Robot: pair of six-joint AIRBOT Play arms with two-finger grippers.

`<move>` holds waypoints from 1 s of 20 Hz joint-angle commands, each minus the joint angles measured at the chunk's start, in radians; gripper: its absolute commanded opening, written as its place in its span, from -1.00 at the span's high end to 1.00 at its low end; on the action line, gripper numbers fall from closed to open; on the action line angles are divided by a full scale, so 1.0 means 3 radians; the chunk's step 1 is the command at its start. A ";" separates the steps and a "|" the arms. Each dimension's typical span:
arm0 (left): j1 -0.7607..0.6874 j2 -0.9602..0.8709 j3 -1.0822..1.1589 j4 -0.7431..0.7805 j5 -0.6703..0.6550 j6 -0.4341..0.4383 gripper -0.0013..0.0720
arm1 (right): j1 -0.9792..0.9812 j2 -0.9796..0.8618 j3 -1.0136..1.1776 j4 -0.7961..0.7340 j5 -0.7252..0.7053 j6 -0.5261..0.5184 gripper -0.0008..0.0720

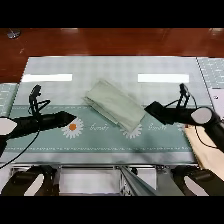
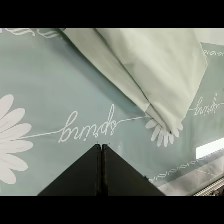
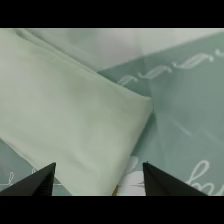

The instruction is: Fold the shirts.

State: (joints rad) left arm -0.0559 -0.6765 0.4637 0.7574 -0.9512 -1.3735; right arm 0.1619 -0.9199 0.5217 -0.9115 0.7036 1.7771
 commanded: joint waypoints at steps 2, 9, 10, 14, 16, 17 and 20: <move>-0.0003 -0.0065 -0.0001 0.0000 0.0000 0.0001 0.90 | 0.0078 -0.0455 -0.0308 0.1115 -0.0196 -0.0720 -0.72; -0.0003 -0.0095 0.0000 -0.0134 -0.0001 0.0004 0.90 | 0.0257 -0.1587 0.0524 0.1307 0.0426 -0.1236 -0.47; -0.0003 -0.0095 0.0000 -0.0135 -0.0001 0.0004 0.90 | 0.0292 -0.1690 0.0674 0.1306 0.0458 -0.1317 0.31; -0.0003 -0.0095 0.0000 -0.0135 -0.0001 0.0003 0.90 | 0.0243 -0.1783 0.1511 0.1101 0.0707 -0.1553 0.89; -0.0003 -0.0102 0.0000 -0.0135 0.0003 0.0003 0.90 | 0.0151 -0.1783 0.2139 0.0828 0.1059 -0.1460 0.89; -0.0003 -0.0102 0.0000 -0.0135 0.0006 0.0003 0.90 | 0.0095 -0.1783 0.2491 0.0712 0.1328 -0.1452 0.89; -0.0003 -0.0102 0.0000 -0.0135 0.0005 0.0004 0.90 | -0.0167 -0.1783 0.3447 0.0314 0.2080 -0.1209 0.89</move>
State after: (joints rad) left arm -0.0559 -0.7067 0.4637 0.7177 -0.9504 -1.3727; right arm 0.1692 -1.4494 1.3014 -0.6922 1.1110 1.3586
